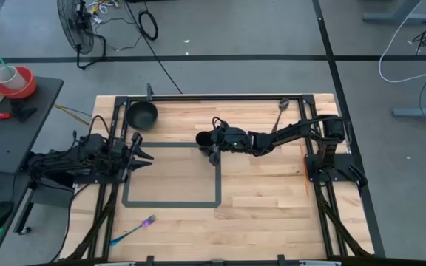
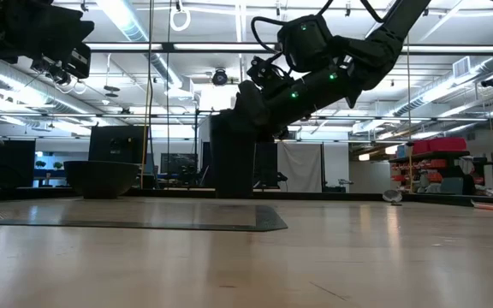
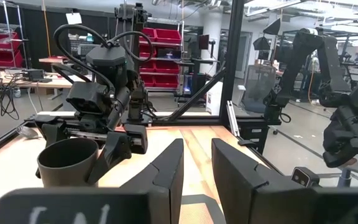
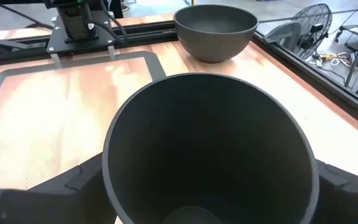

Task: Pick & Place Utensil
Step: Put the black cup on the gray mat

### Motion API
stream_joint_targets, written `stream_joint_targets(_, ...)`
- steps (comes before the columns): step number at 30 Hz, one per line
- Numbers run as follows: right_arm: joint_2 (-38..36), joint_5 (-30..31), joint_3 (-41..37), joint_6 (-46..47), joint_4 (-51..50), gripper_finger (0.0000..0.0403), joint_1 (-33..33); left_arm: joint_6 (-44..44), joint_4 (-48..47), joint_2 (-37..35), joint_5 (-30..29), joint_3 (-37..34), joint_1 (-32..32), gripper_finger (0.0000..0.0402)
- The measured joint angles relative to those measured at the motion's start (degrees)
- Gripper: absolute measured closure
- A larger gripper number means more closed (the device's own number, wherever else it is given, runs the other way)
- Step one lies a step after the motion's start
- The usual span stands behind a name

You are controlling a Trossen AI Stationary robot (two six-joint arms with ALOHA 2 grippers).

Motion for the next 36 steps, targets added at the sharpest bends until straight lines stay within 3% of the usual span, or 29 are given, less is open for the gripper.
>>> stream_joint_targets(15, 0.0, 0.1, 0.0, 2.8, 0.2, 0.0064, 0.8, 0.0, 0.0, 0.0, 0.0, 0.0, 0.0, 0.0314)
stream_joint_targets(20, 2.8, -0.4, 0.0, 4.0, 5.2, 0.0064, 1.0, 0.0, 0.0, 0.0, 0.0, 0.0, 0.0, 0.0314)
stream_joint_targets(36, 2.2, -0.2, 0.0, 1.1, 3.5, 0.0064, 1.0, 0.0, 0.0, 0.0, 0.0, 0.0, 0.0, 0.0314)
